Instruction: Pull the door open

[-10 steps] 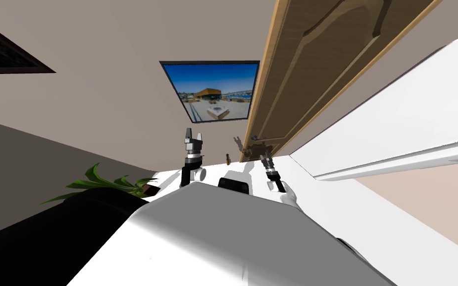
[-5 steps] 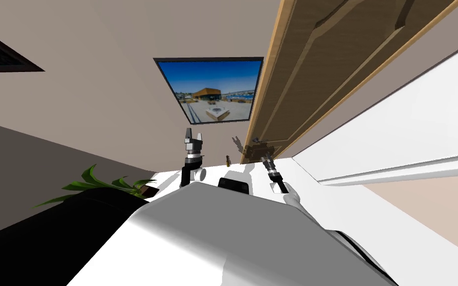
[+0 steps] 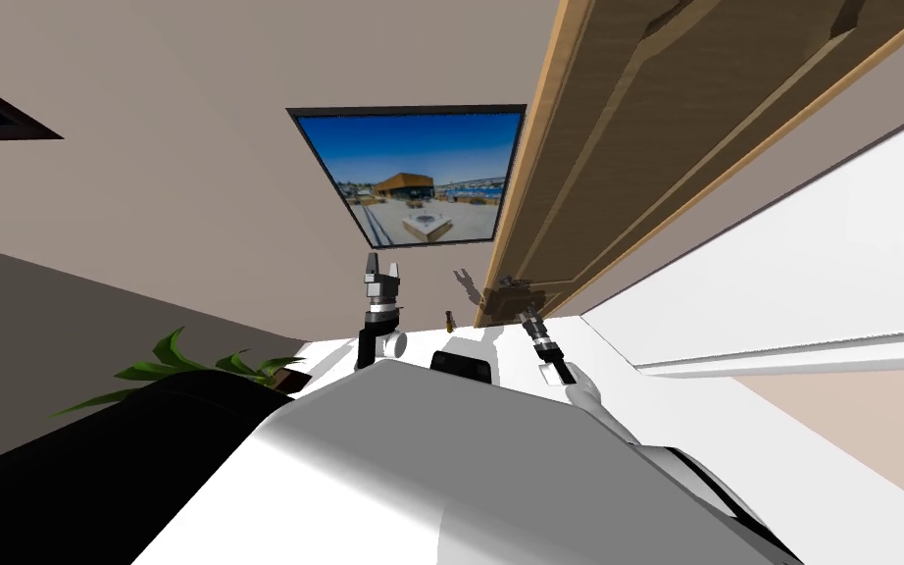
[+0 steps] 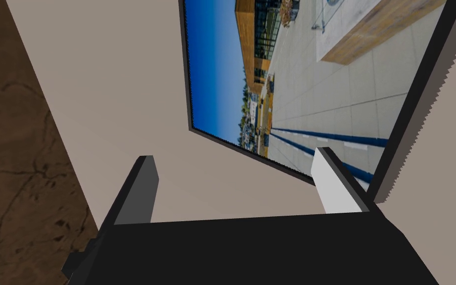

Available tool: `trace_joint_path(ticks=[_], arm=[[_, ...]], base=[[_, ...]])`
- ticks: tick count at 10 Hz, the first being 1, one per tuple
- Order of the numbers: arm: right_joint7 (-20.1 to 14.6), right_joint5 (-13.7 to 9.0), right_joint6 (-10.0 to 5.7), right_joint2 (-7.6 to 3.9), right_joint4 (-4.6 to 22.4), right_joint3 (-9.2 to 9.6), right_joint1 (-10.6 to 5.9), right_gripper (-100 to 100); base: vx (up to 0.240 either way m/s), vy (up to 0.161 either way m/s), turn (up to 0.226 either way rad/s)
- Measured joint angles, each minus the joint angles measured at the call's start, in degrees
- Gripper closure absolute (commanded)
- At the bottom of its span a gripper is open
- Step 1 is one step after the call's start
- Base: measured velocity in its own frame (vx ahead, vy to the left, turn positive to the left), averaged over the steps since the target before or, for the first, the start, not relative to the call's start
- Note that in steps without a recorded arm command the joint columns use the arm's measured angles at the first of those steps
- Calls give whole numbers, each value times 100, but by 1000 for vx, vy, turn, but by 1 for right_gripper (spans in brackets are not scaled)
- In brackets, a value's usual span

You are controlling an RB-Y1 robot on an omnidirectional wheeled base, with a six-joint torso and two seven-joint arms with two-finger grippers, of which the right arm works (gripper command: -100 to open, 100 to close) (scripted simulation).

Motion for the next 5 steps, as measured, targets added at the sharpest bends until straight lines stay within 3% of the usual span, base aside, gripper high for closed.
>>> trace_joint_path(ticks=[1,5], arm=[[-33,6,-67,-36,221,27,-87,-100],[-121,18,-159,-180,640,105,-222,-100]], base=[[93,-6,31],[89,-15,22]])
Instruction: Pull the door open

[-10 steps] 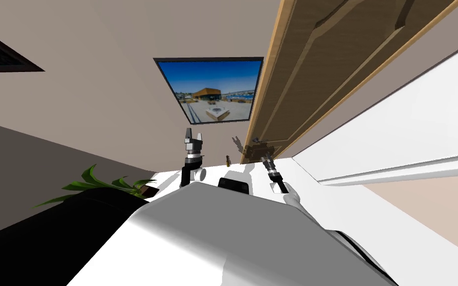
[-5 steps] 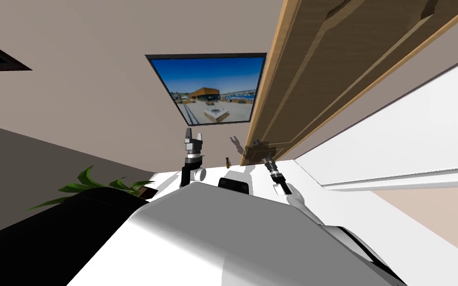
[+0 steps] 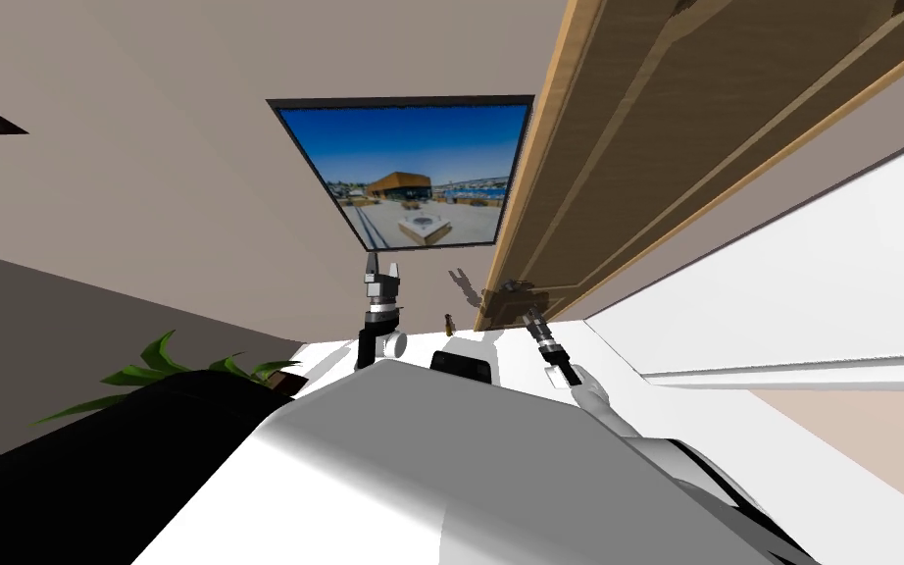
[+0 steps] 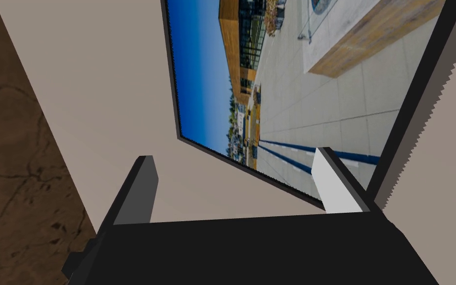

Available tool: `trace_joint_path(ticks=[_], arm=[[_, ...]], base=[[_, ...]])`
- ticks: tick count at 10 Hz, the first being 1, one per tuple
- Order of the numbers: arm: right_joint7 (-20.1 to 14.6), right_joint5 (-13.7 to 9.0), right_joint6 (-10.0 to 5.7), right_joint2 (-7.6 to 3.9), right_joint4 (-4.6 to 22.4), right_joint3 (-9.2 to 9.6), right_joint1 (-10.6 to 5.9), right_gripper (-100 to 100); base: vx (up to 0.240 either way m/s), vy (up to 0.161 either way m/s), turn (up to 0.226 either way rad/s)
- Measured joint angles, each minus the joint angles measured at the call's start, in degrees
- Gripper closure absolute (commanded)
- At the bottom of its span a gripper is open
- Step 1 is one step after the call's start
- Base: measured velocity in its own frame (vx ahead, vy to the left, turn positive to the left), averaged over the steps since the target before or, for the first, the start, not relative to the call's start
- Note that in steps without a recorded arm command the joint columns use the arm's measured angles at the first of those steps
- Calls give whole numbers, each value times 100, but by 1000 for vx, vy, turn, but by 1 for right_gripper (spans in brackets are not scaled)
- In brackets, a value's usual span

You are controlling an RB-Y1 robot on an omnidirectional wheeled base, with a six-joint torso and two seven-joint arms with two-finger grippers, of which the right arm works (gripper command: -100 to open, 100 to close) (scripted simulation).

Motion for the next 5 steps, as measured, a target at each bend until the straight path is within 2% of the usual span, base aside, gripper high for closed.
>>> trace_joint_path(ticks=[4,5], arm=[[-77,14,-114,-114,478,76,-184,-100],[-82,14,-112,-120,485,77,-188,-100]], base=[[91,-20,19],[24,-26,250]])
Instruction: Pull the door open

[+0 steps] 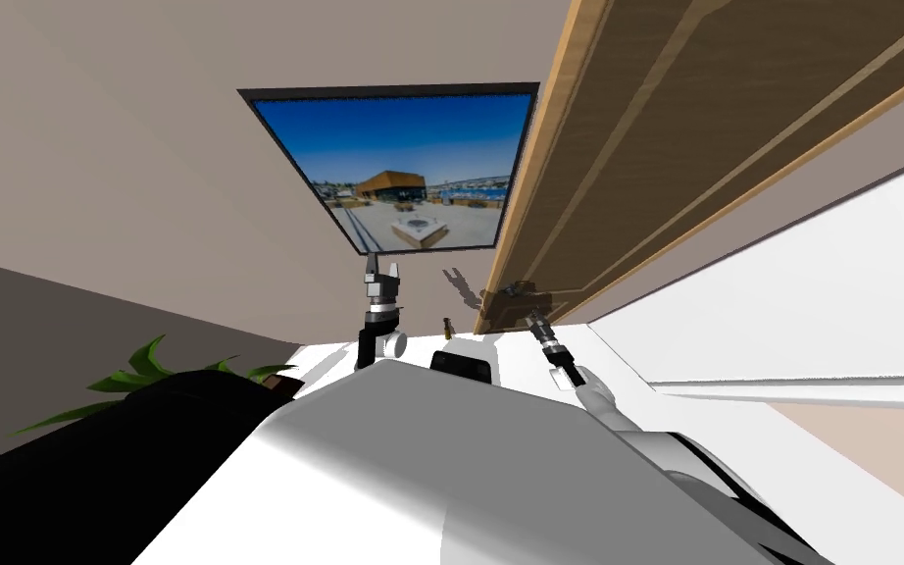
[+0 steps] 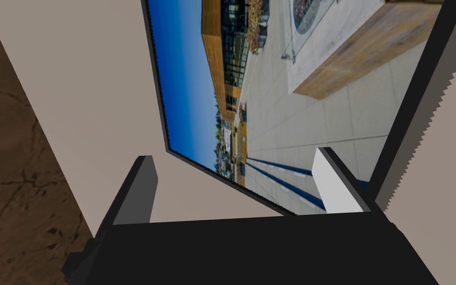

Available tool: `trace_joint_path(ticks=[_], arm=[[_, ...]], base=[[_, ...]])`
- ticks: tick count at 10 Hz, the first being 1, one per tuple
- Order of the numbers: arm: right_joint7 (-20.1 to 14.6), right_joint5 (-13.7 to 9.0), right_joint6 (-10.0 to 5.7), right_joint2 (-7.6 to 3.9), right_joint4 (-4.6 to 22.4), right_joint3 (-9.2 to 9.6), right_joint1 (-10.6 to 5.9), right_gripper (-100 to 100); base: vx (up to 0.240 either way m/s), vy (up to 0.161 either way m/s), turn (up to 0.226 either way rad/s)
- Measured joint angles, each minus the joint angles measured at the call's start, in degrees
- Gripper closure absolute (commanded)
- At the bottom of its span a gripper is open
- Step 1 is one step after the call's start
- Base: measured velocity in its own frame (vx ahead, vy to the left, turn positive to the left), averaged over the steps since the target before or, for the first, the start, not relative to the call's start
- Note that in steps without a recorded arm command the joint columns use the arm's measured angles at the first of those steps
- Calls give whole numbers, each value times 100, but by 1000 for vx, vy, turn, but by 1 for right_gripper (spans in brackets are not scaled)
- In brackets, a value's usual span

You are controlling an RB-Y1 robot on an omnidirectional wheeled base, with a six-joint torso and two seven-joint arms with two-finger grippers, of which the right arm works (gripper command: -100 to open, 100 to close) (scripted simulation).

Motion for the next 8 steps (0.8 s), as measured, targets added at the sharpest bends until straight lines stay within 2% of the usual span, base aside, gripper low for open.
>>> trace_joint_path(ticks=[1,2,3,4,5,7,8], arm=[[63,-56,-10,58,156,-42,-92,-100],[151,-125,51,89,125,-99,-87,-100],[231,-191,140,113,83,-153,-85,-100],[353,-298,236,167,92,-239,-105,-100],[472,-391,289,229,199,-312,-185,-100],[693,-568,557,292,-24,-460,-119,-100],[787,-646,628,335,46,-521,-174,-100]], base=[[23,-51,298],[13,-53,230],[14,-73,407],[11,-91,249],[22,-78,105],[15,-60,219],[16,-60,254]])
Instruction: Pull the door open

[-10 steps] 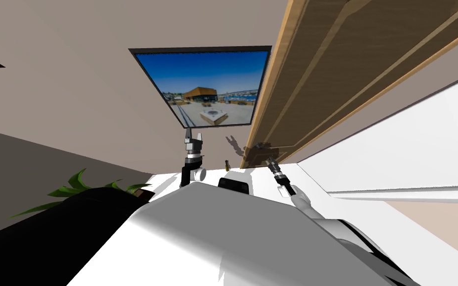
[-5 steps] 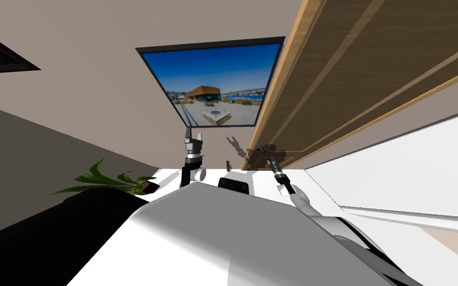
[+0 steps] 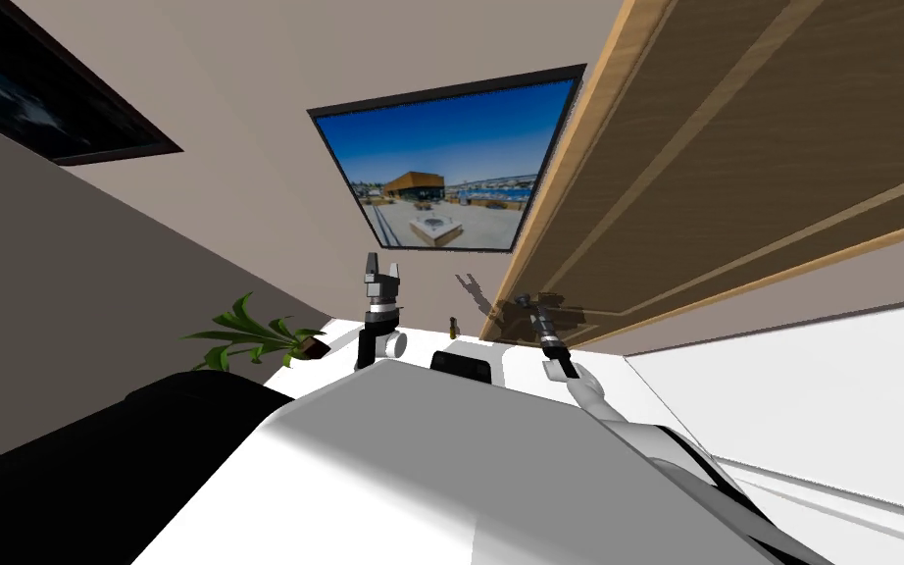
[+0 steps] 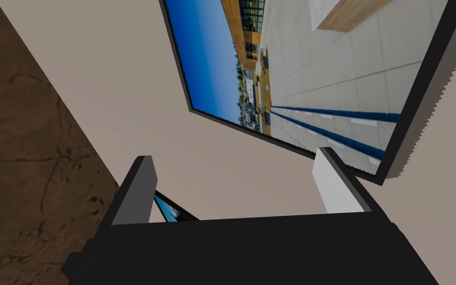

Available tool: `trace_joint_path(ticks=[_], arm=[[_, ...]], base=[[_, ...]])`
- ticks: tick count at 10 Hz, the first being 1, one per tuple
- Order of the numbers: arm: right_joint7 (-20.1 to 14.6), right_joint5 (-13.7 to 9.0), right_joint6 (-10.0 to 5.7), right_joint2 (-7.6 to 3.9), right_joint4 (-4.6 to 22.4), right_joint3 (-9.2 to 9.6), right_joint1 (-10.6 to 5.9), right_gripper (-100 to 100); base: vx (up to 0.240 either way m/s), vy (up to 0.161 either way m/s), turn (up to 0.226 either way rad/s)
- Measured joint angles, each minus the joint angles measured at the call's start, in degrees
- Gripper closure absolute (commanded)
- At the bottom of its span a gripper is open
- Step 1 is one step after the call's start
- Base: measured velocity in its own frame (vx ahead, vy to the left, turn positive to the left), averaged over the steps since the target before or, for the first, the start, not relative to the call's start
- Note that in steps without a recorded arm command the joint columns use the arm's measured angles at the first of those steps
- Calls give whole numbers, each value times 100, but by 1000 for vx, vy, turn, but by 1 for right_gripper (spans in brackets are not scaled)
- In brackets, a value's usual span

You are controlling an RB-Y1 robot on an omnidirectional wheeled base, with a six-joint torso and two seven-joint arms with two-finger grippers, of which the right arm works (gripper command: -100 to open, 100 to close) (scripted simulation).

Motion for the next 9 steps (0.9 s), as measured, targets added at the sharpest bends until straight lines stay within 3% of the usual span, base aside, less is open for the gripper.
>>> trace_joint_path(ticks=[2,4,5,6,9], arm=[[188,-156,170,75,-40,-127,-25,-100],[369,-312,213,179,204,-246,-173,-100],[460,-383,276,212,202,-302,-188,-100],[478,-390,293,214,197,-308,-191,100],[453,-387,291,212,216,-305,-172,100]], base=[[13,-71,185],[-5,-84,253],[1,-42,52],[0,5,-47],[0,9,-10]])
